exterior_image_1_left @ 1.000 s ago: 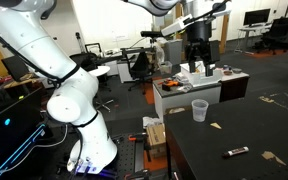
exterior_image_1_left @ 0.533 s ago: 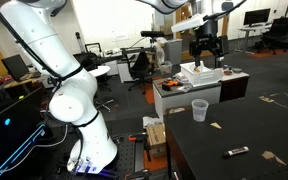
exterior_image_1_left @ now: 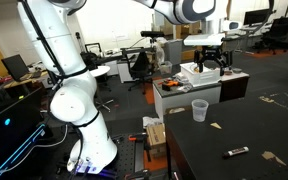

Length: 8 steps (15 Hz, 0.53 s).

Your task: Move the cup to the right

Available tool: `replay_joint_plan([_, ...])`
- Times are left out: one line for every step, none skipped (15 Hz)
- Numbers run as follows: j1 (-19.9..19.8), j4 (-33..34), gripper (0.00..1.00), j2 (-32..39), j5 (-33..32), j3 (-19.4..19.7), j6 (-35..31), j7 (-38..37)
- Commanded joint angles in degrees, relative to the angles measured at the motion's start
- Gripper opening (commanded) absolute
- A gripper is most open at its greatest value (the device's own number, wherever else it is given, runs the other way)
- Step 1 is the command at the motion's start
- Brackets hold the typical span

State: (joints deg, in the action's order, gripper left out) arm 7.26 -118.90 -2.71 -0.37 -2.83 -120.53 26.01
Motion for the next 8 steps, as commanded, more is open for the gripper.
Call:
replay_joint_plan([-0.4,2.4,1.00,5.4,1.5,-1.0,-2.3,3.1])
replay_joint_plan([-0.5,2.8,1.00,6.7,1.5,-1.3,-2.4,3.2])
replay_joint_plan([-0.6,3.1,1.00,7.9,1.5,-1.7,-2.3,3.3])
replay_joint_plan([-0.7,3.4,1.00,8.9,1.5,-2.1,-1.8,3.7])
replay_joint_plan([-0.8,3.7,1.00,10.0,1.6,-2.5,-1.3,4.5])
replay_joint_plan([-0.9,3.9,1.00,10.9,1.4,-2.8,-0.9,4.9])
replay_joint_plan([-0.9,4.4,1.00,11.9,0.6,-3.2,0.3,6.1])
replay_joint_plan([-0.9,4.7,1.00,12.7,-0.1,-3.5,0.8,7.2])
